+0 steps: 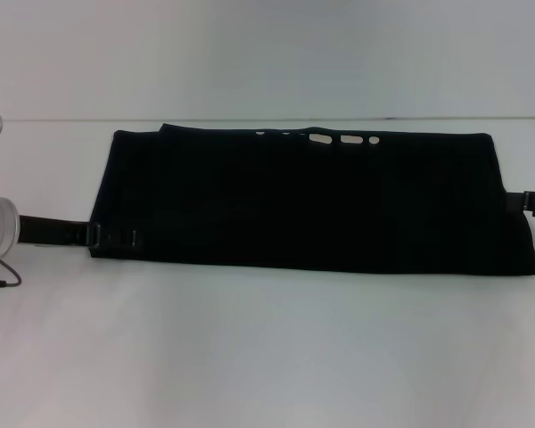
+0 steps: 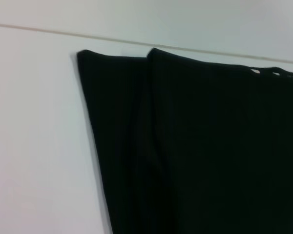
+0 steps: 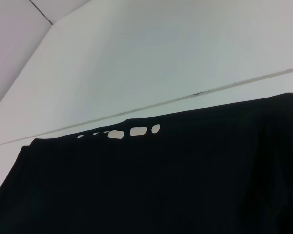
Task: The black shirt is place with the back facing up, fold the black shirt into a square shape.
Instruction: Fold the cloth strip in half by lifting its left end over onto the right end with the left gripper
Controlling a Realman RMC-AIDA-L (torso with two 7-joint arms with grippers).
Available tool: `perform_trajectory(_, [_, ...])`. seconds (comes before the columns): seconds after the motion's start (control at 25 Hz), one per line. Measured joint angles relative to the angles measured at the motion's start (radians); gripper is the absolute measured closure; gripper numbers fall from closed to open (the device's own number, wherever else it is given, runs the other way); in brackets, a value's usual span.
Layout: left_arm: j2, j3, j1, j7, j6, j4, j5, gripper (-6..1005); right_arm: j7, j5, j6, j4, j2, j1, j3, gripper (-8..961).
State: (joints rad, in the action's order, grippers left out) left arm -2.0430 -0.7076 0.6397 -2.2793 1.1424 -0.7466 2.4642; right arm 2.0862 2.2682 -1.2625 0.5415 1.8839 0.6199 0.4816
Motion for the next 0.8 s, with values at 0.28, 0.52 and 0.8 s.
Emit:
perform_trajectory(0.28, [-0.002,-0.001,-0.003,0.025,0.002,0.000,-0.004,130,0.000,0.001,0.000,0.000,0.001,-0.003,0.000,269])
perform_trajectory(0.52, [-0.002,-0.001,-0.005,0.029,0.005,-0.001,-0.002,279,0.009,0.011,0.010,-0.004,0.000,-0.020,0.008,282])
perform_trajectory(0.8, [-0.002,-0.001,-0.005,0.039,0.007,-0.001,-0.004,512,0.005,0.018,0.018,-0.012,0.004,-0.053,0.009,297])
